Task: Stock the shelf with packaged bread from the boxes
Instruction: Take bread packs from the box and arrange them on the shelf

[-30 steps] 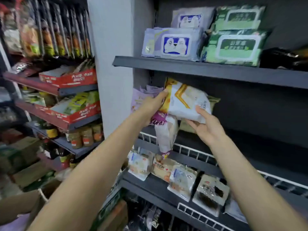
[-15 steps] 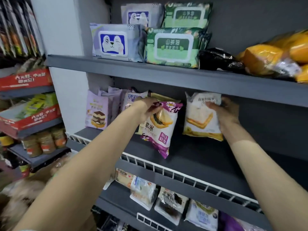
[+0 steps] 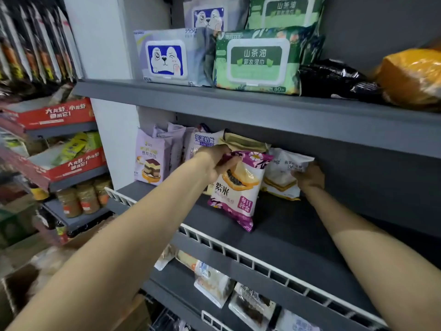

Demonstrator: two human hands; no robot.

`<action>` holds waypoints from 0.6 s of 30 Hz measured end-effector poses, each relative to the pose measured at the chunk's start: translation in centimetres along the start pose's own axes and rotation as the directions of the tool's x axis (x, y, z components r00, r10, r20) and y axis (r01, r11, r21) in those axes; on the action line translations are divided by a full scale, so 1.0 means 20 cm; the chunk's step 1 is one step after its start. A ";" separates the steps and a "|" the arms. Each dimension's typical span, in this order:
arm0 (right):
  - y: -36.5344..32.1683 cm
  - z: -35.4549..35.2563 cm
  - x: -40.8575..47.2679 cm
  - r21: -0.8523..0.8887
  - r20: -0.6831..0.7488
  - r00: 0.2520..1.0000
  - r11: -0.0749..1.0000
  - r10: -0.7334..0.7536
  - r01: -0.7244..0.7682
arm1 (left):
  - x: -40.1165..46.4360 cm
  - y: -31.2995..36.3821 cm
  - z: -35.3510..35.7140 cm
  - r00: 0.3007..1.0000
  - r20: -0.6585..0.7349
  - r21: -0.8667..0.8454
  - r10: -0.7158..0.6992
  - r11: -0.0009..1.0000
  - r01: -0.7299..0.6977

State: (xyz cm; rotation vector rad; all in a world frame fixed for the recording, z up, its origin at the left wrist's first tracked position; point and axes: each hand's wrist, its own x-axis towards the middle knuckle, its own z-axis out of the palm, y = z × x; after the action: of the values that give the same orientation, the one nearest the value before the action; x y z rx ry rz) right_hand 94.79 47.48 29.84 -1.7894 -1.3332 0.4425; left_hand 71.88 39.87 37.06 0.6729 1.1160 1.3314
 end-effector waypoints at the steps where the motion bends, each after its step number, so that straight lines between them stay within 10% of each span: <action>1: 0.00 -0.01 0.00 -0.008 0.011 1.000 1.000 0.000 0.000 | 0.00 0.00 0.00 1.000 0.012 0.000 -0.021 1.000 0.021; 7: -0.10 -0.08 -0.22 -0.031 -0.265 0.947 0.984 -0.179 0.177 | -0.07 -0.01 0.06 0.990 0.108 -0.090 -0.095 0.990 0.105; 9: -0.12 -0.13 -0.36 0.175 -0.170 0.912 0.899 -0.374 0.401 | -0.08 0.00 0.09 0.984 0.135 -0.125 -0.119 0.983 0.136; 13: -0.10 -0.18 -0.53 0.482 0.356 0.831 0.846 -0.428 0.229 | -0.08 -0.01 0.16 0.934 0.257 -0.204 -0.249 0.930 0.305; 18: 0.00 -0.27 -0.49 0.590 0.186 0.927 0.791 -0.325 0.159 | -0.15 -0.08 0.31 0.901 0.396 -0.172 -0.177 0.950 0.262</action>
State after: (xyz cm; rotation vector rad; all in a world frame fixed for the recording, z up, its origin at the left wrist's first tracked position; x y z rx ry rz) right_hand 94.91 36.39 31.05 -1.0645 -1.4114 0.8716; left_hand 78.57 38.07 38.69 0.5853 0.6959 1.0554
